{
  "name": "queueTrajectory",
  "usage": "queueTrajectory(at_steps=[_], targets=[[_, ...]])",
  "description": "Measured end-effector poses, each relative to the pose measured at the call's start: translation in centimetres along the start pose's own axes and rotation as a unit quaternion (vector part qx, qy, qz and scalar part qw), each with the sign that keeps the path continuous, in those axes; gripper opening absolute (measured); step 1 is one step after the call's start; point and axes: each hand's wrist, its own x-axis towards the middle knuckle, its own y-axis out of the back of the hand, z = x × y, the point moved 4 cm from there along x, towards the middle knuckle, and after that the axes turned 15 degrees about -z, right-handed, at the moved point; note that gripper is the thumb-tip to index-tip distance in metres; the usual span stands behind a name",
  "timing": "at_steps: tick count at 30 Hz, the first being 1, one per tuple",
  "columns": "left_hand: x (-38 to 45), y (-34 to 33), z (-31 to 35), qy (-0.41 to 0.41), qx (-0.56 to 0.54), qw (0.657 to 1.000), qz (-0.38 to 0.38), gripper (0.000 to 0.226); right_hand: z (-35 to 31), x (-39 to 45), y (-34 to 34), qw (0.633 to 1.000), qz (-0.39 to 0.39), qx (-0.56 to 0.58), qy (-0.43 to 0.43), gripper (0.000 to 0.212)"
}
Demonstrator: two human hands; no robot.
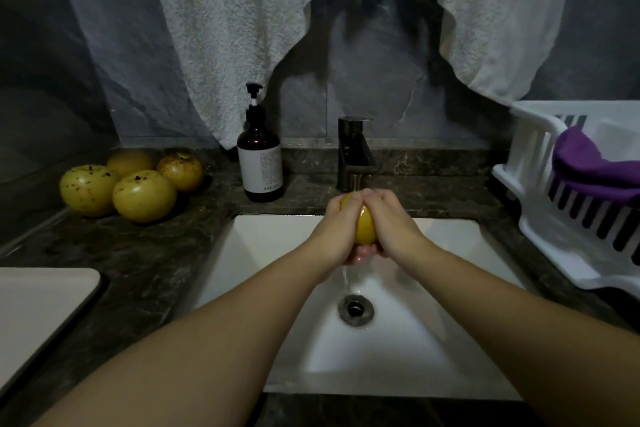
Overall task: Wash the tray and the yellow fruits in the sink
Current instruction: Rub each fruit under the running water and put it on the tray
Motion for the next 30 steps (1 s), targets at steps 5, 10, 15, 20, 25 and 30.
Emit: queueTrajectory(at_steps=[5,10,15,20,25,30], targets=[[0.4,0.3,-0.1,-0.002,0.040,0.999,0.020,0.049,0.3,0.4,-0.4,0.998,-0.024,0.044,-0.034,0.054],[0.3,1.0,-0.3,0.028,0.041,0.998,0.045,0.056,1.0,-0.2,-1.0,0.981,-0.067,0.145,-0.110,0.067],[-0.2,0.6,-0.3,0.046,0.006,0.999,0.025,0.064,0.3,0.4,-0.9,0.996,-0.021,0.079,-0.035,0.056],[-0.1,0.4,-0.1,0.016,0.030,0.999,0.029,0.067,1.1,0.2,-0.6,0.981,-0.060,0.148,-0.110,0.070],[0.2,1.0,-0.5,0.025,0.016,0.999,0.028,0.064,0.9,0.2,-0.5,0.993,-0.028,0.090,-0.075,0.063],[0.0,0.9,-0.3,0.029,-0.026,0.999,0.020,0.058,0.2,0.6,-0.6,0.999,-0.003,0.037,-0.010,0.058]])
